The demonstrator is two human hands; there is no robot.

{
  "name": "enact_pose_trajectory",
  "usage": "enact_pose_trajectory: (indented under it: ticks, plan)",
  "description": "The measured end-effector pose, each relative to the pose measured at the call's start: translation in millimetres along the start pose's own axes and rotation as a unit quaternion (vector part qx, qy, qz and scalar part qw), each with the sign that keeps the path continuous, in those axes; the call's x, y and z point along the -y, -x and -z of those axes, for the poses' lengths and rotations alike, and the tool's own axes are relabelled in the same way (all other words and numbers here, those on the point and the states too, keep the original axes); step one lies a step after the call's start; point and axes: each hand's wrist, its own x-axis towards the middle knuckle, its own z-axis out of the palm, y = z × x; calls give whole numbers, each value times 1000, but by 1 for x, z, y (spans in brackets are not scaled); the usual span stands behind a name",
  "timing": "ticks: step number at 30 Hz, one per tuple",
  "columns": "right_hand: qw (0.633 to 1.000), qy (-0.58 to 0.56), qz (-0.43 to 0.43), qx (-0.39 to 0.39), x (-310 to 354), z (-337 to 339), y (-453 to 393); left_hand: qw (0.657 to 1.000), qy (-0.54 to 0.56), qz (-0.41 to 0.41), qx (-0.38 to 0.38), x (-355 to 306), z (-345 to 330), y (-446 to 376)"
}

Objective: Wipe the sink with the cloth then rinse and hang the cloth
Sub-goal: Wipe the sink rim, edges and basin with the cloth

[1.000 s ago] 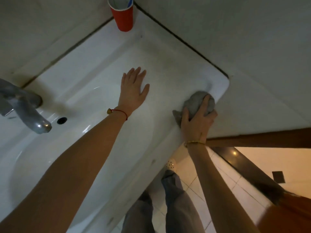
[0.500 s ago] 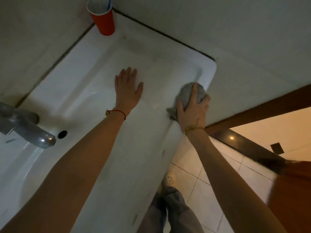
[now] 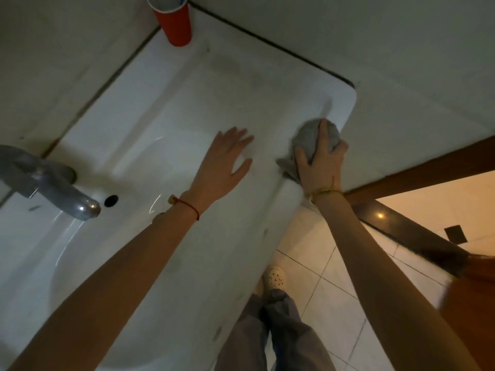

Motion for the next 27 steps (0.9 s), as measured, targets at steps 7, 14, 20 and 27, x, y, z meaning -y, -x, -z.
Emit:
enact_pose_trajectory:
  ticks: [7, 14, 20, 27]
  plan:
    - [995, -62, -1, 72, 10, -25, 153, 997, 14, -9, 73, -7, -13, 37]
    - [997, -57, -6, 47, 3, -4, 67, 997, 25, -25, 64, -3, -9, 35]
    - [997, -52, -33, 47, 15, -19, 117, 998, 36, -7, 58, -8, -12, 36]
    - [995, -73, 3, 72, 0, -5, 84, 998, 31, -13, 60, -6, -11, 35]
